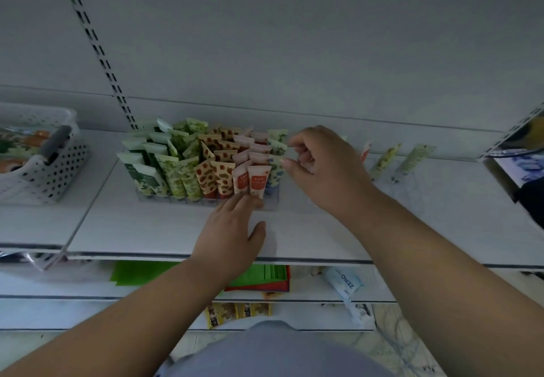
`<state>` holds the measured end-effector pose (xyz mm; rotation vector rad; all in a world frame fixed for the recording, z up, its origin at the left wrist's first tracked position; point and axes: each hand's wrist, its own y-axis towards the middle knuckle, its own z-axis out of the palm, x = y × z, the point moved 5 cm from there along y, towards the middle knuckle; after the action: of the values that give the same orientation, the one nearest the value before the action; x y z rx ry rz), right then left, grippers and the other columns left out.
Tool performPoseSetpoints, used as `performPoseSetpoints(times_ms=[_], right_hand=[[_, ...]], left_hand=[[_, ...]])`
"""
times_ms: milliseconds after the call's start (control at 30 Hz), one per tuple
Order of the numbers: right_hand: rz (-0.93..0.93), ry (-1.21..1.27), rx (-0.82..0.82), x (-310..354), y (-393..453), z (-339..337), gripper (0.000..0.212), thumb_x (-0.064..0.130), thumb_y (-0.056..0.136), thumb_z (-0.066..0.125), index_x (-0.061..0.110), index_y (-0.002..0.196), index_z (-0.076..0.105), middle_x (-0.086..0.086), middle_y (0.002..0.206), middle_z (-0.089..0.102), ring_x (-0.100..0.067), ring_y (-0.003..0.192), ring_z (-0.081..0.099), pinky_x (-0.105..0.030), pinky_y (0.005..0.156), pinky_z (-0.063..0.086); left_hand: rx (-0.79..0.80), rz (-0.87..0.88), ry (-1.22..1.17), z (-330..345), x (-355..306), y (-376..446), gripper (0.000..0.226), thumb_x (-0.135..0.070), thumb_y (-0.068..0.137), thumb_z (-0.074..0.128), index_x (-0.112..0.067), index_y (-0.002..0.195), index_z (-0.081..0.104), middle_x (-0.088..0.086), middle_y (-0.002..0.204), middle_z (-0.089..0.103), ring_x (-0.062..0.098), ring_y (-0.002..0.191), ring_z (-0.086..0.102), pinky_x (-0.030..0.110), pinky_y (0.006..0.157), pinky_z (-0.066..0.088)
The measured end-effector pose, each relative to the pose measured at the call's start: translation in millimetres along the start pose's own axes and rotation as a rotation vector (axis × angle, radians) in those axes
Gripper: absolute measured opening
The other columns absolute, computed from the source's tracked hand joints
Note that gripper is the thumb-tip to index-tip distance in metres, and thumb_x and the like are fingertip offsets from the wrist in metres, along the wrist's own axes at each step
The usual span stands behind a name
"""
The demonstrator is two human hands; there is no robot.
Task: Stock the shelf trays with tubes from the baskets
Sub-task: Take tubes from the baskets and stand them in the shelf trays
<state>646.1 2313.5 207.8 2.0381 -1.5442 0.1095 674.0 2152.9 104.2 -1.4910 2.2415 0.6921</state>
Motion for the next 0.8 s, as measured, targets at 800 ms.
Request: performPoseSetpoints(times_ms=[800], right_hand=[[-0.392,0.409,0.221,450.1,65.3,195.1,0.030,0.042,0.087,0.063,0.025,0.111,0.058,0.015,0.095,0.050,-0.001,0.081,0.049,-0.020,0.072,0.041]], left_hand=[[-0.444,-0.480,0.196,-328.5,299.9,-233.4,0.022,-0.028,0.087,0.061,-0.026,0.109,0.058,-0.013,0.094,0.053,0.006,0.087,0.047,0.026,0.076,0.042]])
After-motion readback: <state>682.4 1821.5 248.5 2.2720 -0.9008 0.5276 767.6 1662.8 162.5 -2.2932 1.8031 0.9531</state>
